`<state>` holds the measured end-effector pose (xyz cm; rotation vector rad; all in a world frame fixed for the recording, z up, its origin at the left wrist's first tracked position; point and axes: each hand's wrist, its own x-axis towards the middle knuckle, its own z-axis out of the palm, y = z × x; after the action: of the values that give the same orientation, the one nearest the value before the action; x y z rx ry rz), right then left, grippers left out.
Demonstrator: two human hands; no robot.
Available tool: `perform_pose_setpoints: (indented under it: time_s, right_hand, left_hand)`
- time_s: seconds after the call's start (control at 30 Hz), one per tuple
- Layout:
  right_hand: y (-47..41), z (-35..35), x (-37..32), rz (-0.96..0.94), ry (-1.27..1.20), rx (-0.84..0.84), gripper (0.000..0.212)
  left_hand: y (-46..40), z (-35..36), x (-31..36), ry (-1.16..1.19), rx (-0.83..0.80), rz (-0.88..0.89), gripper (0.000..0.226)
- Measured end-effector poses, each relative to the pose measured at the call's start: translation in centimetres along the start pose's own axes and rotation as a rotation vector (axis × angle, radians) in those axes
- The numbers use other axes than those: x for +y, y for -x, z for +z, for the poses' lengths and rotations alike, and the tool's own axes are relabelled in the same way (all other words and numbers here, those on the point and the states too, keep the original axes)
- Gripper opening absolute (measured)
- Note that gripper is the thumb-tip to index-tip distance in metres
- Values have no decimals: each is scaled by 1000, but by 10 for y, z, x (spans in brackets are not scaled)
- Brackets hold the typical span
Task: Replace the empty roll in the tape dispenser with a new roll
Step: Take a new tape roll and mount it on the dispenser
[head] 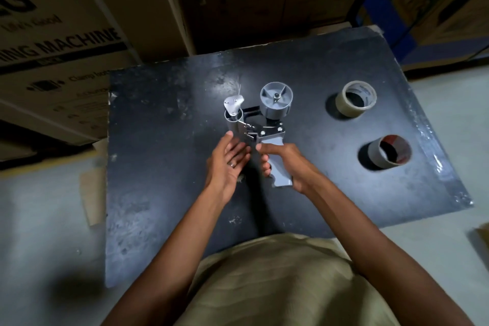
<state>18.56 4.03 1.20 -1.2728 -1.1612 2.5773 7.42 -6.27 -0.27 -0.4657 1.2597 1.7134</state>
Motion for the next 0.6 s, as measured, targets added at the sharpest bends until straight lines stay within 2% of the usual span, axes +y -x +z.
perform_pose_setpoints:
  time_s: [0.17, 0.37, 0.6]
  right_hand:
    - [34, 12, -23, -78, 29, 32, 12]
    - [47, 16, -32, -119, 76, 63, 10]
    - [47, 17, -33, -118, 93, 76, 10]
  left_hand:
    - [25, 26, 20, -39, -78, 43, 53]
    - [36, 40, 33, -32, -48, 3, 70]
    - [35, 40, 34, -33, -24, -40, 50]
